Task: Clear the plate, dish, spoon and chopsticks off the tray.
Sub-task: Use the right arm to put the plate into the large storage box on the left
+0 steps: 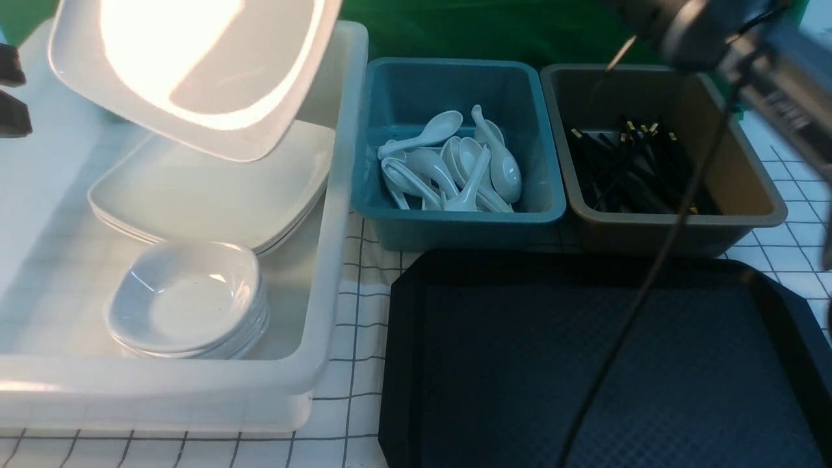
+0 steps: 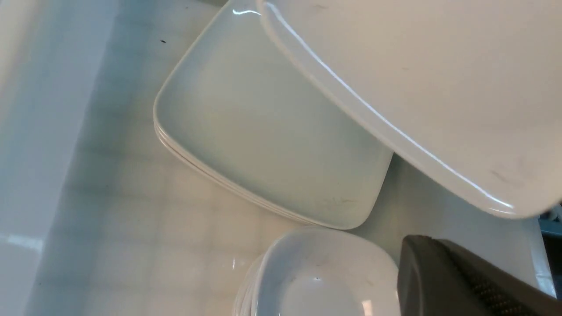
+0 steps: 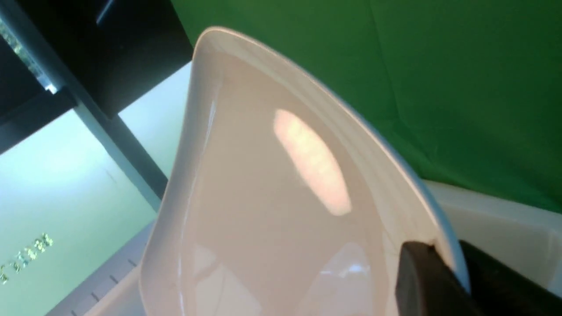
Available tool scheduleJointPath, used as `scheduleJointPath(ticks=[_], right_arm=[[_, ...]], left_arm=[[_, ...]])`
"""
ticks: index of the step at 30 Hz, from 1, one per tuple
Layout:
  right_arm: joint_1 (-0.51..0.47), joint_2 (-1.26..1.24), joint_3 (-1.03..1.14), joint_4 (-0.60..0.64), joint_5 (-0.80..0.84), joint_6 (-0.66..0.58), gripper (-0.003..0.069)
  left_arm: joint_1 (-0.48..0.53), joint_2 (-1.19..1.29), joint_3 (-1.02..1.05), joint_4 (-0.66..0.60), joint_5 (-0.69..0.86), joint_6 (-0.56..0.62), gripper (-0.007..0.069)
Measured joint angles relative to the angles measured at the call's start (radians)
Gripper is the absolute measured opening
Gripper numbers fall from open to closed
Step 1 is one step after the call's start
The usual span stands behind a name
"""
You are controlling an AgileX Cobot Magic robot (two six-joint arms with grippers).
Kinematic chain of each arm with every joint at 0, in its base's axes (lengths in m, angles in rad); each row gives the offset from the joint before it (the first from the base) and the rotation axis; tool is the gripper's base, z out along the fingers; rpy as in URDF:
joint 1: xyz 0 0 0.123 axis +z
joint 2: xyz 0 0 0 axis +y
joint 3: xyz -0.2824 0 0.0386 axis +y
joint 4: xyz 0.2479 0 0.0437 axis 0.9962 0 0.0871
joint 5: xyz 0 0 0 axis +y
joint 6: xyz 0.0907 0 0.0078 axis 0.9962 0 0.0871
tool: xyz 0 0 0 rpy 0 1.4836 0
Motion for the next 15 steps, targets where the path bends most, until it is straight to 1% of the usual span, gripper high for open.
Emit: scheduleJointPath(ticks=[4, 7, 12, 15], right_arm=[[0.044, 0.072, 0.0, -0.005, -0.139, 0.0, 0.0039], [0.058, 0.114, 0.0, -0.005, -0.197, 0.0, 0.0039], [0.06, 0.156, 0.0, -0.005, -0.224, -0.001, 0.0039], [0.06, 0.175, 0.0, -0.005, -0.23, -0.002, 0.0039]], left_arm=[[0.0, 0.0, 0.0, 0.0, 0.001, 0.002, -0.0002], [0.0, 0.0, 0.0, 0.0, 0.001, 0.003, -0.0002], [0.0, 0.0, 0.0, 0.003, 0.0, 0.013, -0.0002], [0.0, 0.0, 0.0, 0.003, -0.013, 0.062, -0.0002]])
